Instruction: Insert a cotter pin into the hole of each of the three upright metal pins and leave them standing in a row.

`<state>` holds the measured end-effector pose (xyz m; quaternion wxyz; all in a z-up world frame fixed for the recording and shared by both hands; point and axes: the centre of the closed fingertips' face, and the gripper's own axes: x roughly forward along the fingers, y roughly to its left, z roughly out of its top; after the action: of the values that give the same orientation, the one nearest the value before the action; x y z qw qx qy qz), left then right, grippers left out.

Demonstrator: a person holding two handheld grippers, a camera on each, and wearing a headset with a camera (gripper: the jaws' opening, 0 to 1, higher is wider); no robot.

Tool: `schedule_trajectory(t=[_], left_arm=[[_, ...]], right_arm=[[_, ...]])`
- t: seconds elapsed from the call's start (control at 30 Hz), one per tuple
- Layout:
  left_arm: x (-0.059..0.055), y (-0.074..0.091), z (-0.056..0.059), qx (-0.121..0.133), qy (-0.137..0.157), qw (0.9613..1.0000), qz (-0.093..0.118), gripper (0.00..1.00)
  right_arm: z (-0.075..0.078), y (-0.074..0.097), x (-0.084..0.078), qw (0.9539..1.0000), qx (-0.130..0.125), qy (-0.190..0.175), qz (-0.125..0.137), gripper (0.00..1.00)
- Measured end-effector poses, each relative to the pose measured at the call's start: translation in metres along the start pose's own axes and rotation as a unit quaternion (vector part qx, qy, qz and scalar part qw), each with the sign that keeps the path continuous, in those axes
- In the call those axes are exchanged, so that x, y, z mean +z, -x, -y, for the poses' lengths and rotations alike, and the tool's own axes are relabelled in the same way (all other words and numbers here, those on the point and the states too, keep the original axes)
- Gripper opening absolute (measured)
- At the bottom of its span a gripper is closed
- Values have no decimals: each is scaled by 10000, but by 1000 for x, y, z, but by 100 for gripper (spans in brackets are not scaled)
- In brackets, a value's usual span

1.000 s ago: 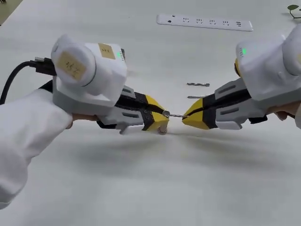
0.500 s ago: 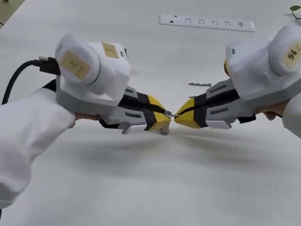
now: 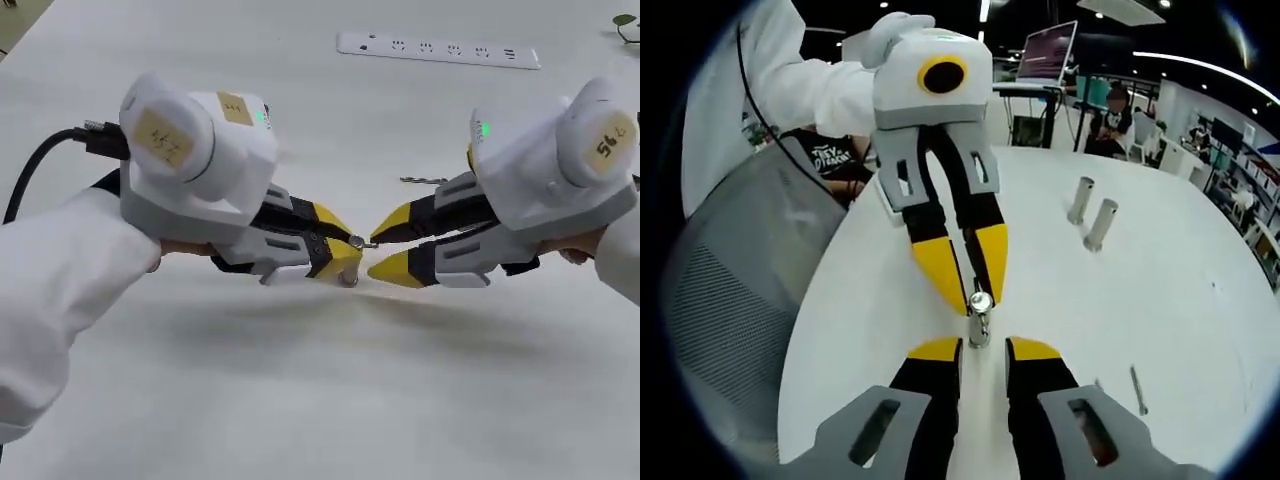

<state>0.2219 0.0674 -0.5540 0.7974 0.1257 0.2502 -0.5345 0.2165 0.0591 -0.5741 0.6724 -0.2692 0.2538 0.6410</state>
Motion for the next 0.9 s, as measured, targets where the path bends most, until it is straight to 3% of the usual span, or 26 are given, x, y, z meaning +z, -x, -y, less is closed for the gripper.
schedule_trajectory(t=[0.43,0.9], left_arm=[[-1,-1,-1,13,-1,10000,-17,6],[-1,-3,0,18,4,10000,-26,6]], right_arm=[[0,11,11,9995,-126,-154,264,0],[-2,8,12,9995,-65,-152,276,0]])
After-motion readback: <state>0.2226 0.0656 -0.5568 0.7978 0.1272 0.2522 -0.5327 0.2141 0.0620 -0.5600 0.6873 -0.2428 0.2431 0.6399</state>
